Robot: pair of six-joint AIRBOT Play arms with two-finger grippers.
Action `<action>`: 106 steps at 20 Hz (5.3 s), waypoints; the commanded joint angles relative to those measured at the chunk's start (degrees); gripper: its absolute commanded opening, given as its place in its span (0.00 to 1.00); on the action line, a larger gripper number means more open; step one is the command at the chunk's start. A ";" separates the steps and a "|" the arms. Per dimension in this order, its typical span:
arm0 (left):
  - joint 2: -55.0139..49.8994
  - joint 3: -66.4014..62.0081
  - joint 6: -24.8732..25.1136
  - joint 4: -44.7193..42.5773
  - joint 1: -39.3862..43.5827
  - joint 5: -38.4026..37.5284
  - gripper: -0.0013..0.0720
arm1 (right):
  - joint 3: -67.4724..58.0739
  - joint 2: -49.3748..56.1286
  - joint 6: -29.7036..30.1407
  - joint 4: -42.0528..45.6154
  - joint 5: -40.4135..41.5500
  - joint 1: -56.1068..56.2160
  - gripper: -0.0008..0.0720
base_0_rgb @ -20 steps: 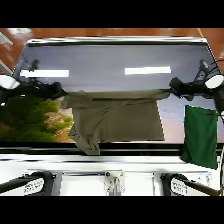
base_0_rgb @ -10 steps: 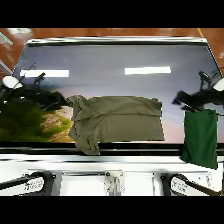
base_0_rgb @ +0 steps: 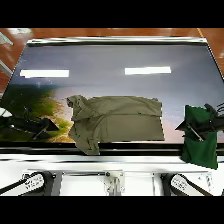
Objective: Fold the shirts.
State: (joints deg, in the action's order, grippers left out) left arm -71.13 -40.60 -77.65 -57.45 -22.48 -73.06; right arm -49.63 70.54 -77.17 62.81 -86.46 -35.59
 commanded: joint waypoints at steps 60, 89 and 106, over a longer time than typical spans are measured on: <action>34.64 -58.73 2.25 7.43 10.67 33.59 0.08 | -45.62 -33.38 8.72 -20.41 37.99 14.32 0.10; 36.13 -5.64 -3.39 -3.63 10.73 21.53 0.08 | 2.69 -30.21 3.52 -2.91 29.97 15.34 0.10; -6.99 -9.42 21.49 17.18 17.88 50.01 0.08 | 3.74 5.55 7.32 -8.94 77.33 36.11 0.10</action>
State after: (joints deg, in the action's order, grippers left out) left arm -74.13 -49.08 -57.67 -40.84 -5.19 -21.15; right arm -45.93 74.17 -68.42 54.37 -7.77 -0.01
